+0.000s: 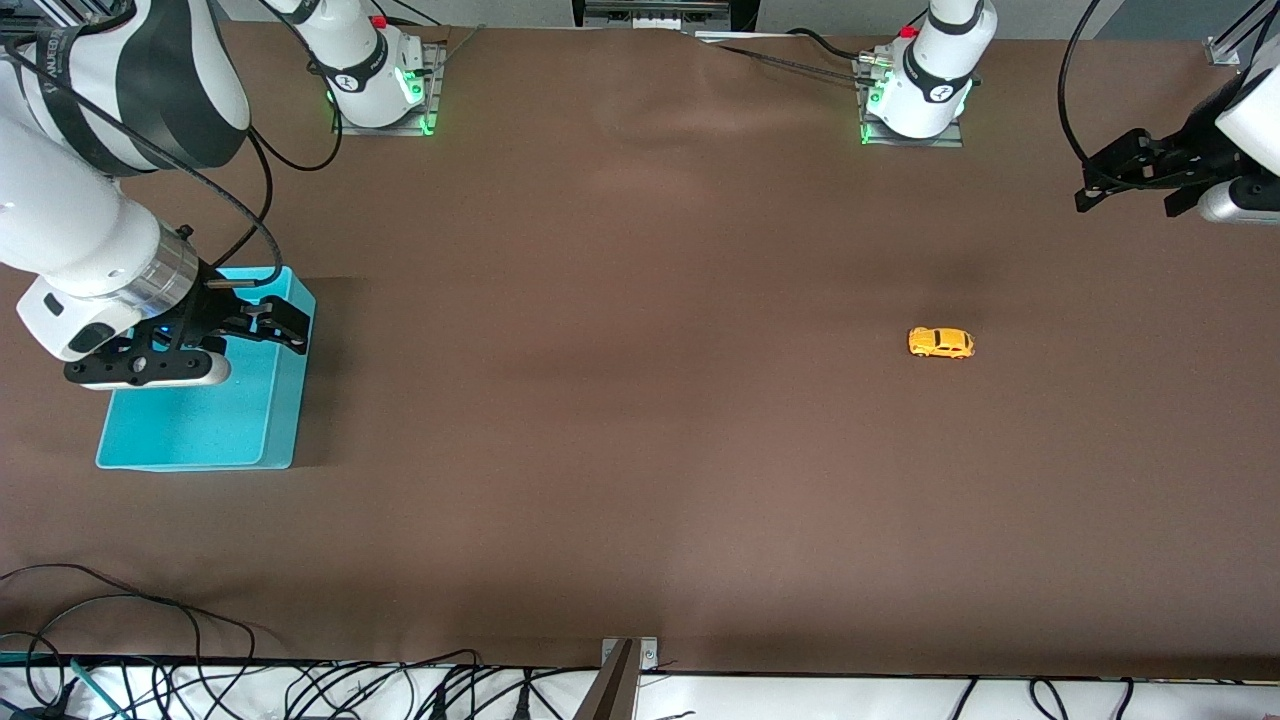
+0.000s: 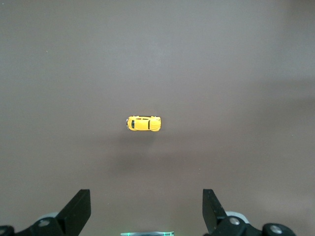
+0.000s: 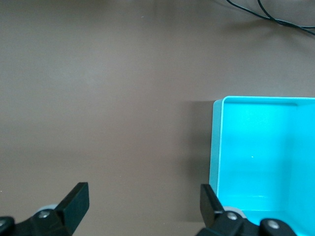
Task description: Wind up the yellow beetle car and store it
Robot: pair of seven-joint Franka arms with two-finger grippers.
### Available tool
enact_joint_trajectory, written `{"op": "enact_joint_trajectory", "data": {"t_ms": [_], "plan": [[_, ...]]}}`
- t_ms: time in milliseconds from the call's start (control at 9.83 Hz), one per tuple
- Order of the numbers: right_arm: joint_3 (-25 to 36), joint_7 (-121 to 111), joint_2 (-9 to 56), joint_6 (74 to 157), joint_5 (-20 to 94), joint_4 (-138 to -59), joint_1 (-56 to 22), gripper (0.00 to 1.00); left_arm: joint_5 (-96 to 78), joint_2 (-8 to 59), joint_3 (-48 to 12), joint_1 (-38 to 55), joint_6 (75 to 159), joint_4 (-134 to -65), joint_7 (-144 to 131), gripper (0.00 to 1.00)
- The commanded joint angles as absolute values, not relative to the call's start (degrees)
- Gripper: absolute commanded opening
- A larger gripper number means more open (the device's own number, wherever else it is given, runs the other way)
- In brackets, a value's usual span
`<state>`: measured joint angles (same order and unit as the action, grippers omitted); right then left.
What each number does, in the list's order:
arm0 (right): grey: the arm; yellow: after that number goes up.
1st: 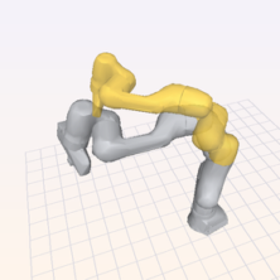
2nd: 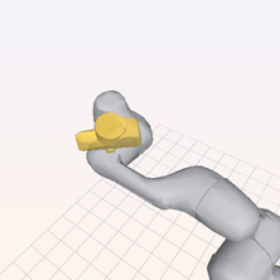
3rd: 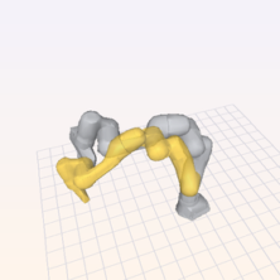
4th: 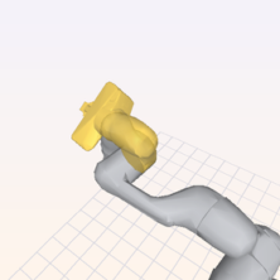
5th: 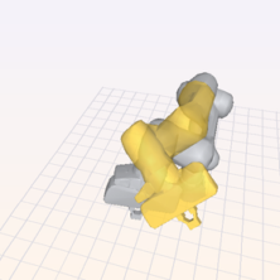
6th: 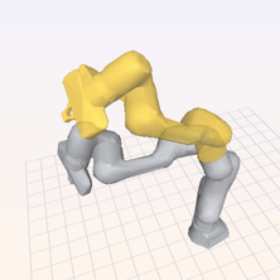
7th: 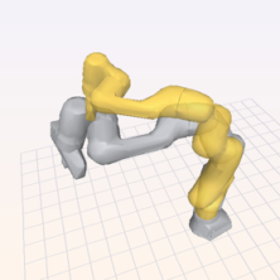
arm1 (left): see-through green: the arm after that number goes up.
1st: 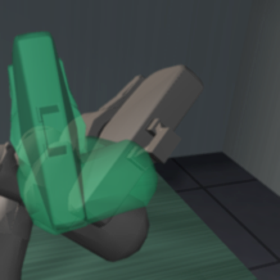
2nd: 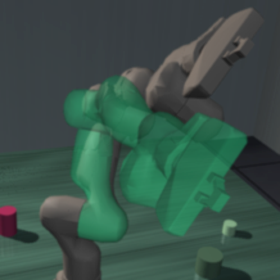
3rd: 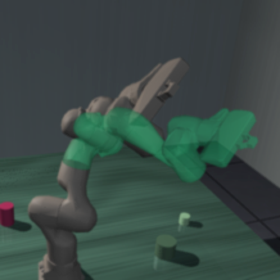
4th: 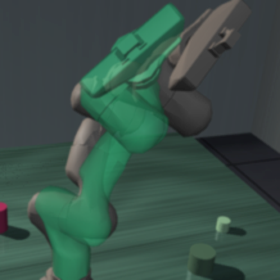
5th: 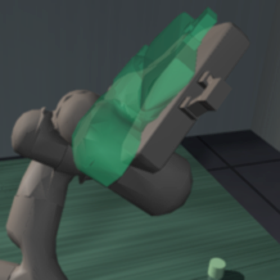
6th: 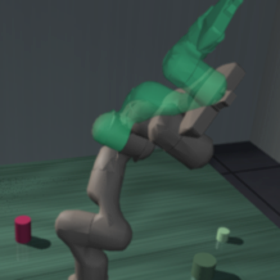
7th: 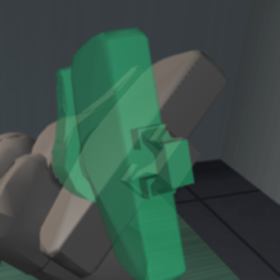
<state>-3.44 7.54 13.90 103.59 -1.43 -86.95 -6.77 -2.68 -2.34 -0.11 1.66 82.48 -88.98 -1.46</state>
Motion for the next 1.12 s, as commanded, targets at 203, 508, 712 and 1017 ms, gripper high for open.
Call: {"op": "enact_joint_trajectory", "data": {"t_ms": [203,508,712,1017], "plan": [[-3.43,6.94,13.71,101.69,-0.26,-86.05,-6.42,1.0,-3.52,-1.14,0.09,0.97,81.04,-87.1,-2.02,1.0],[-3.43,6.94,13.71,101.69,-0.79,-86.04,-6.24,1.0,-3.52,-1.14,0.0,1.05,81.04,-87.01,-2.02,1.0],[-3.43,6.86,13.71,101.43,-0.97,-86.04,-6.33,1.0,-3.43,-1.14,0.0,1.06,81.04,-87.01,-2.02,1.0],[-3.34,6.86,13.71,101.08,-1.06,-86.04,-6.24,1.0,-1.06,-0.97,0.0,1.32,81.04,-87.1,-1.93,1.0]]}}
